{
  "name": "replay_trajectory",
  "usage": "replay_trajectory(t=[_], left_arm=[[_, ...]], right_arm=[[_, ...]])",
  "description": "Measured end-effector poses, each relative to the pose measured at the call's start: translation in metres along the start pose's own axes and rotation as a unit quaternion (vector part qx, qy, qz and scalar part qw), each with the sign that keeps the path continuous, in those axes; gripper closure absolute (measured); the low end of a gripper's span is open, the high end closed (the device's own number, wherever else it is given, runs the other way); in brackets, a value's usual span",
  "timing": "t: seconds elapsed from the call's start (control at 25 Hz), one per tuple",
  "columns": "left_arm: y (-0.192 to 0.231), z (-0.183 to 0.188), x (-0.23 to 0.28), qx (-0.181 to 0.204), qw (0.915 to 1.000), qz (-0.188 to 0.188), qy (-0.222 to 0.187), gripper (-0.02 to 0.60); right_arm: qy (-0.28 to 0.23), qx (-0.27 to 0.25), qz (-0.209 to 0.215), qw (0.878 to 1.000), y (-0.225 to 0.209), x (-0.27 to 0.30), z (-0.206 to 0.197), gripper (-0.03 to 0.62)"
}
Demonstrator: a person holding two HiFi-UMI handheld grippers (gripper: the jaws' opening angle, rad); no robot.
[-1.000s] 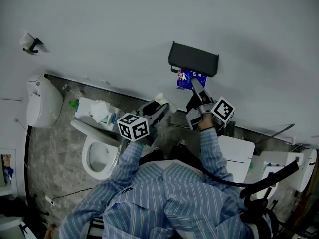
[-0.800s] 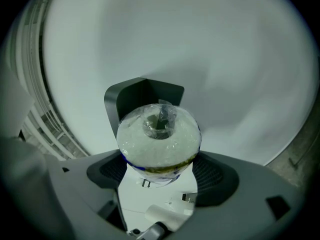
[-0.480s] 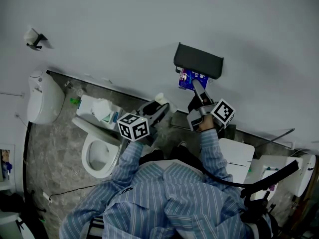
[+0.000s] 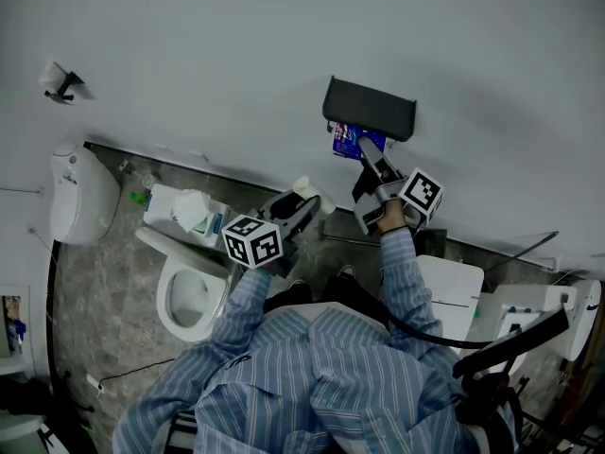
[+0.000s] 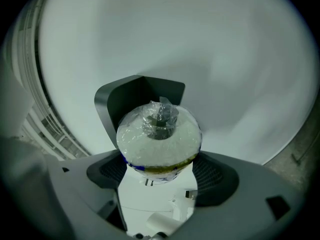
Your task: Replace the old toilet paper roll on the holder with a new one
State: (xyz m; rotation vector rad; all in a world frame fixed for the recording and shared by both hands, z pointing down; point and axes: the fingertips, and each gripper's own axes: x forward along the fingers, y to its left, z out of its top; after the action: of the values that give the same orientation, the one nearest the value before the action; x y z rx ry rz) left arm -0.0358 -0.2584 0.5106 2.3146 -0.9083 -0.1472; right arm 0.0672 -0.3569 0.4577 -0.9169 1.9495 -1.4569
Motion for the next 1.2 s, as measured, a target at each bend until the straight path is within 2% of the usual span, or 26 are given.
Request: replay_trajectory(t=[0.24,0.48,0.76,1.2], left_arm=[[-0.005,0.0,0.004,0.001,0.9999,-0.013,0.004,0.408],[-0.005,0.0,0.006,0.002,0.9998,-0.018,0.007,0.408],[-0.01,-0.001,-0.006,0.003,0.9999,-0.016,-0.002,0.408],[-0.014,-0.006,-0.021,0.005,0.9996,-0.028,-0.004,0.408]], right_arm=[[0.03,0.022,0.02,0.999,-0.001,0.004,-0.01,0.181],[0.015,0.022,0.026,0.999,-0.003,0.001,-0.007,0.181],[-0.005,-0.01,-0.008,1.0,-0.003,-0.019,-0.006,0.181],[-0.015,-0.019,-0.002,1.0,0.008,-0.032,-0.018,0.181]])
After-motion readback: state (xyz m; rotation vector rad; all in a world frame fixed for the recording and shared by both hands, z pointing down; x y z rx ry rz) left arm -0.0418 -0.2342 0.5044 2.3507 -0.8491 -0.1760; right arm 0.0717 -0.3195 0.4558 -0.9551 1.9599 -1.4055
